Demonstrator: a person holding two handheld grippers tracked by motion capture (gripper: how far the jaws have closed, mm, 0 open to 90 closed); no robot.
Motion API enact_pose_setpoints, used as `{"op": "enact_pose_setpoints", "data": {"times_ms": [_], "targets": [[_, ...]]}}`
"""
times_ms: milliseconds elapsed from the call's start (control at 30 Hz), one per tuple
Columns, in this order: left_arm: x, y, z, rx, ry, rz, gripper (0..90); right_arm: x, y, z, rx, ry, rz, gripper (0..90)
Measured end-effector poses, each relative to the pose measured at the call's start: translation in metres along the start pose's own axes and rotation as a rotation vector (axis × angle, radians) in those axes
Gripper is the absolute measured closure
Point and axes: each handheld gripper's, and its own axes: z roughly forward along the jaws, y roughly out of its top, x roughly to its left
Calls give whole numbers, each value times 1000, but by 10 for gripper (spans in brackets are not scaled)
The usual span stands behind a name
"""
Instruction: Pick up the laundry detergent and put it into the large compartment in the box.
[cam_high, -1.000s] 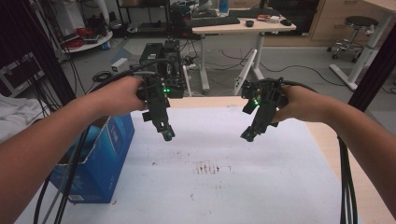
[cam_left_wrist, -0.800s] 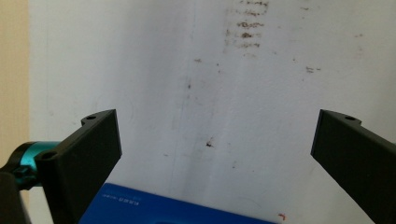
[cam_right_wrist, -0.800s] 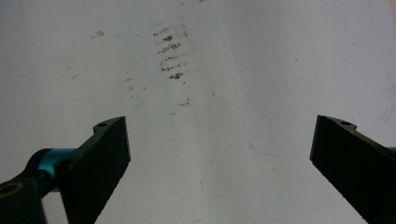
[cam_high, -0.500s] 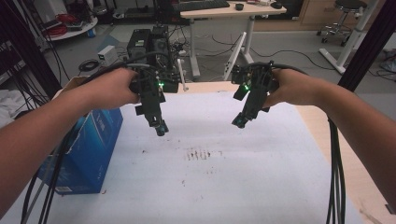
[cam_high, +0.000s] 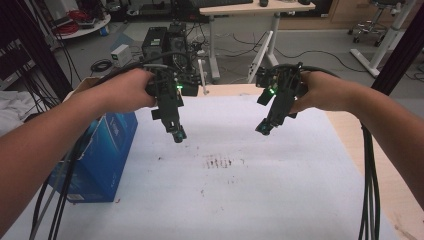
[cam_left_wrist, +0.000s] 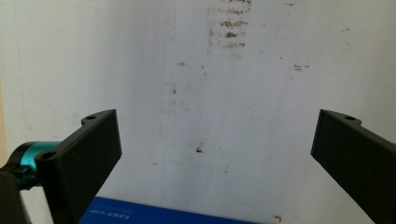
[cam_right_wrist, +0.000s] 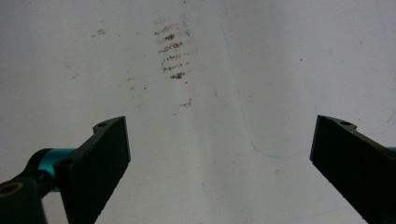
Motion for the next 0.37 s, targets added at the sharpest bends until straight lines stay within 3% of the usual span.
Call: {"op": "enact_pose_setpoints", "data": {"times_ms": [367], "targets": [[-1, -2, -2, 8, -3, -2, 16, -1, -2, 1, -3, -1, -3, 40]]}}
